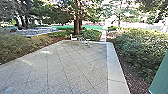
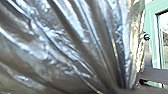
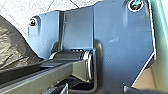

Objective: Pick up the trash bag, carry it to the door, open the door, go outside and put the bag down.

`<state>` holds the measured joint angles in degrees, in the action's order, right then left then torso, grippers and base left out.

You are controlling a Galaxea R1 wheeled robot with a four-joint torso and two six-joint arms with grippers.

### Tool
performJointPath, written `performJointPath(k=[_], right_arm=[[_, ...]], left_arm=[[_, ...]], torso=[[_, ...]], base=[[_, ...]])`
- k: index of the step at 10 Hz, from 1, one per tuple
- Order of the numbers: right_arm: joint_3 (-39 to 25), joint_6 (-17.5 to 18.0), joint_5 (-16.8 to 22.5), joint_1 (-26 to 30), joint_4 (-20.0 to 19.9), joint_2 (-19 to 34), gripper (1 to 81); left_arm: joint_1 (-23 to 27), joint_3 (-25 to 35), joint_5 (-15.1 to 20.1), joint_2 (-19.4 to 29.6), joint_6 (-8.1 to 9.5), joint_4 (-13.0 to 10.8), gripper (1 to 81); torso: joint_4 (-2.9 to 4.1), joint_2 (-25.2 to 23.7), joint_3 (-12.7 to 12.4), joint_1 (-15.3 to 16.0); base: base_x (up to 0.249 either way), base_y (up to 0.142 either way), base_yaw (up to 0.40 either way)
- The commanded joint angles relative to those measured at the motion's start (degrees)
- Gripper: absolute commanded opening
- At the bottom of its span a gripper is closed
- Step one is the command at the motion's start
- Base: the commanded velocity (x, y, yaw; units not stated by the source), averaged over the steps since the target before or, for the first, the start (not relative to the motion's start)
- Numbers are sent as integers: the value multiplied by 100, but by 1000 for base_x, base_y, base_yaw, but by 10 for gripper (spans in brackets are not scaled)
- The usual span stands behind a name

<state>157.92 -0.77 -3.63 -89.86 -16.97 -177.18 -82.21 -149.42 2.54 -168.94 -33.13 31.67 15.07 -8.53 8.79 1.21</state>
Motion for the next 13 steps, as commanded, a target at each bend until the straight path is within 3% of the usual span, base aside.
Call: performJointPath(k=[1, 4, 7, 8, 9, 13], right_arm=[[-60, -37, 363, 235, 36, -101, 811], [-60, -37, 363, 235, 36, -92, 811], [-60, -37, 363, 226, 36, -75, 811], [-60, -29, 363, 226, 36, -75, 811], [-60, -37, 372, 226, 36, -75, 811], [-87, -37, 363, 209, 36, -75, 811]], left_arm=[[596, 746, 588, 596, 0, 163, 10], [1131, 1143, 809, 1089, 9, 611, 10], [1905, 1108, 1276, 1362, 9, 1131, 10], [2168, 1090, 1355, 1406, 18, 1245, 10], [2441, 994, 1531, 1415, 18, 1403, 10], [3442, 13, 2521, 1135, 53, 1596, 10]], torso=[[0, 0, 311, 0], [0, -2, 837, -9], [0, 0, 1410, -4], [0, 2, 1493, -2], [0, 4, 1250, -2], [0, 9, 1399, 5]], base=[[0, 0, 0], [0, 0, 0], [0, 0, 0], [0, 0, 0], [0, 0, 0], [0, 0, 0]])
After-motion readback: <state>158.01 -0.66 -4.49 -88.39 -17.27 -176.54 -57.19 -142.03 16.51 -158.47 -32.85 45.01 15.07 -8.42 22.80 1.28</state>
